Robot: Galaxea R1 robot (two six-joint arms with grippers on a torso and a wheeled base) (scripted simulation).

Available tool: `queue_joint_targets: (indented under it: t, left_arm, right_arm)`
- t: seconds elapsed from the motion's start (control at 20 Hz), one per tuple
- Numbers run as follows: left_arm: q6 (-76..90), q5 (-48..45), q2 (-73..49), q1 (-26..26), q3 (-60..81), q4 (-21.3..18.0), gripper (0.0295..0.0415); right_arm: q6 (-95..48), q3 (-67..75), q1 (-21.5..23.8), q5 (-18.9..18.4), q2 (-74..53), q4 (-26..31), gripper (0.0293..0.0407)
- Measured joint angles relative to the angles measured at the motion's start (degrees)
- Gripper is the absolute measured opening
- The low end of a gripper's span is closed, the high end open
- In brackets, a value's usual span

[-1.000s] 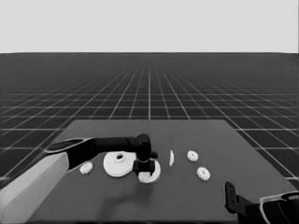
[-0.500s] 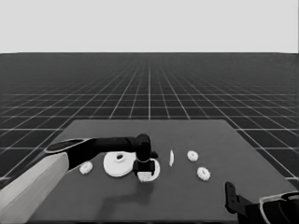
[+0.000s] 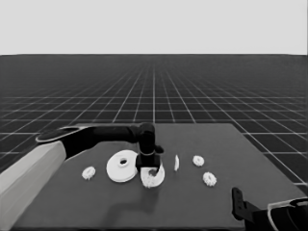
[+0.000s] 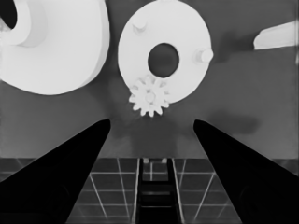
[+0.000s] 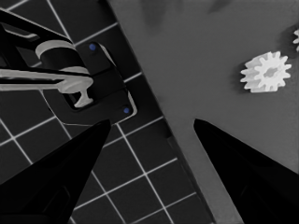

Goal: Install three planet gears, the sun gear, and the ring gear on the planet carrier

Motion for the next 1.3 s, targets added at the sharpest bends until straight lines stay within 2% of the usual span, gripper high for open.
queue_joint_targets:
  t: [0.05, 0.1, 0.15, 0.2, 0.3, 0.5, 0.55, 0.65, 1.0, 1.1, 1.3]
  left_arm:
    - [8.2, -1.8, -12.9, -0.6, 13.2, -0.7, 0.0386]
    - [18.2, -3.6, -29.7, -1.0, 15.6, -1.5, 0.0385]
    - [28.0, -5.1, -37.4, -1.2, 10.9, -2.3, 0.0385]
    - [34.4, -5.9, -40.1, -1.3, 6.0, -3.1, 0.0385]
    - [40.6, -6.6, -41.0, -1.4, 0.1, -3.8, 0.0385]
    - [43.5, -6.9, -40.9, -1.3, -3.0, -4.2, 0.0385]
    - [44.3, -10.5, -39.8, 3.1, -5.3, -0.9, 0.0385]
    - [45.4, -14.0, -37.9, 7.9, -8.9, 1.8, 0.0385]
    - [46.2, -15.9, -36.7, 10.0, -11.4, 2.9, 0.0385]
    - [46.2, -15.9, -36.6, 10.0, -11.4, 2.9, 0.0314]
    - [46.3, -15.9, -36.6, 10.0, -11.4, 2.9, 0.0312]
  right_arm:
    - [0.0, 0.0, 0.0, 0.0, 0.0, 0.0, 0.0385]
    - [0.0, 0.0, 0.0, 0.0, 0.0, 0.0, 0.0385]
    - [0.0, 0.0, 0.0, 0.0, 0.0, 0.0, 0.0385]
    - [0.0, 0.0, 0.0, 0.0, 0.0, 0.0, 0.0385]
    - [0.0, 0.0, 0.0, 0.0, 0.0, 0.0, 0.0385]
    - [0.0, 0.0, 0.0, 0.0, 0.0, 0.0, 0.0385]
    - [0.0, 0.0, 0.0, 0.0, 0.0, 0.0, 0.0385]
    - [0.0, 0.0, 0.0, 0.0, 0.0, 0.0, 0.0385]
    - [0.0, 0.0, 0.0, 0.0, 0.0, 0.0, 0.0385]
    - [0.0, 0.0, 0.0, 0.0, 0.0, 0.0, 0.0385]
    - [0.0, 0.0, 0.0, 0.0, 0.0, 0.0, 0.0385]
